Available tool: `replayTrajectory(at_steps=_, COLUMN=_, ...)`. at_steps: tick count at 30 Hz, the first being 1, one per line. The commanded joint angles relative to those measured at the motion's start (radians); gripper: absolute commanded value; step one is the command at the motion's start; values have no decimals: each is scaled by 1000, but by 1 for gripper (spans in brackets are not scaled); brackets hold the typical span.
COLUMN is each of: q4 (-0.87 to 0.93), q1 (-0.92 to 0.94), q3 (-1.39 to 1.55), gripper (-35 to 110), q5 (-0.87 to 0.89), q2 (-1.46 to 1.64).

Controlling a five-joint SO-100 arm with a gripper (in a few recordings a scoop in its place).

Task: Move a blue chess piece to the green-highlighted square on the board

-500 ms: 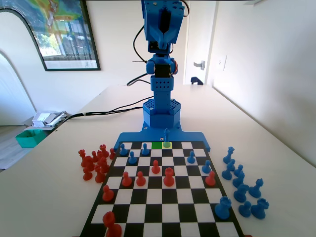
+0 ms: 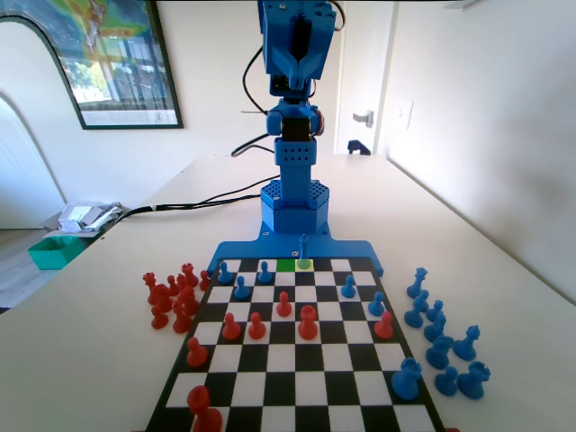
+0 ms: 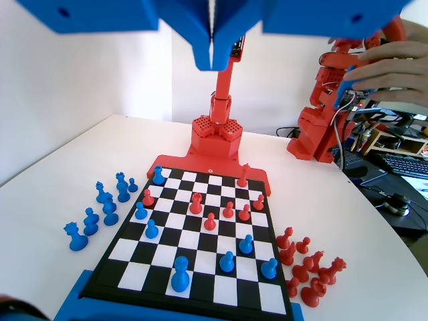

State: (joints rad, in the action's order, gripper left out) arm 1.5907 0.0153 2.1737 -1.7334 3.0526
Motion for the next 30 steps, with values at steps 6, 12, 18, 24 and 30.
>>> replayTrajectory(at_steps=6, q4=-17, q1=3, q3=8, gripper=1, q5=2, q2=3)
replayTrajectory(at_steps=12, q4=-17, q1=3, q3=8, gripper=1, q5=3, q2=3)
replayTrajectory(at_steps=18, q4=-17, q1=3, q3=8, gripper=1, q5=3, q2=3)
replayTrajectory(at_steps=24, q4=-17, q1=14, q3=8, gripper=1, q5=5, q2=3)
replayTrajectory(at_steps=30, q4=-15, q1=15, q3=6, gripper=1, q5=-3, q2=3)
